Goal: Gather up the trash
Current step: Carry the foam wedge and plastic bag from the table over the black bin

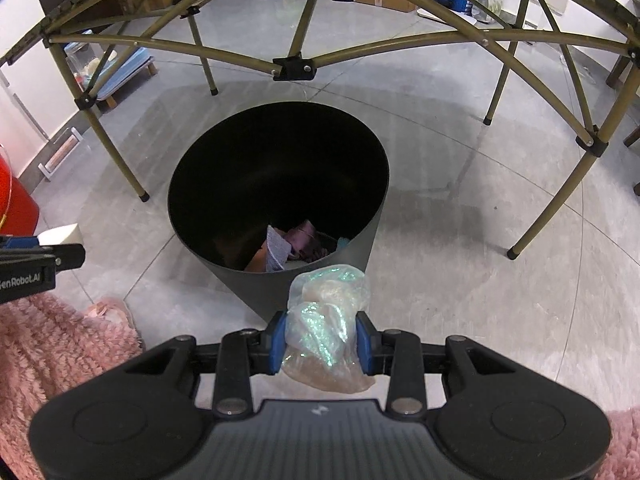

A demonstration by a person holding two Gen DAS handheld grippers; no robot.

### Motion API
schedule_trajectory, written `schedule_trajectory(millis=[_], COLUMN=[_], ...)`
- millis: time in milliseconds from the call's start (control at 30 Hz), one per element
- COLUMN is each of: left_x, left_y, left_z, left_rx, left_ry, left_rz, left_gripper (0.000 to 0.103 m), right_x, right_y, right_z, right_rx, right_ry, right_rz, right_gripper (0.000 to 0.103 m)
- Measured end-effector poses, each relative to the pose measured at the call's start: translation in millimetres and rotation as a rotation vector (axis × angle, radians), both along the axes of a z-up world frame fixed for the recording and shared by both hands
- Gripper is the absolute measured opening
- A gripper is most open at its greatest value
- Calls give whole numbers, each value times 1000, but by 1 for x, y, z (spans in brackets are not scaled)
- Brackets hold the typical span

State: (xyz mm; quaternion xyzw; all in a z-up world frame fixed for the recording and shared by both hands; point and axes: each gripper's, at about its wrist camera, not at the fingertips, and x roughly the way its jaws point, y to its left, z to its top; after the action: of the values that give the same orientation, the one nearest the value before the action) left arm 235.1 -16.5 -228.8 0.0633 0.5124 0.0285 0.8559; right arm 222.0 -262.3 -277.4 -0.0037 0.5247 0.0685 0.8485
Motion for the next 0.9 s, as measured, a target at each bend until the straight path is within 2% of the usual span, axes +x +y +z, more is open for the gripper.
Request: schedule_trajectory(millis=[400, 900], left_x=[10, 33], left_y=[3, 2], left_z=[-6, -8], left_rx=[-1, 3], left_ry=[23, 30], left_rz=[35, 81], left_gripper=[35, 35], right_x=[7, 34], right_y=[6, 21], right_z=[-4, 7], right_rx=[-7, 0], right_ry=[1, -68], right_rz=[6, 28], right_gripper=[34, 34])
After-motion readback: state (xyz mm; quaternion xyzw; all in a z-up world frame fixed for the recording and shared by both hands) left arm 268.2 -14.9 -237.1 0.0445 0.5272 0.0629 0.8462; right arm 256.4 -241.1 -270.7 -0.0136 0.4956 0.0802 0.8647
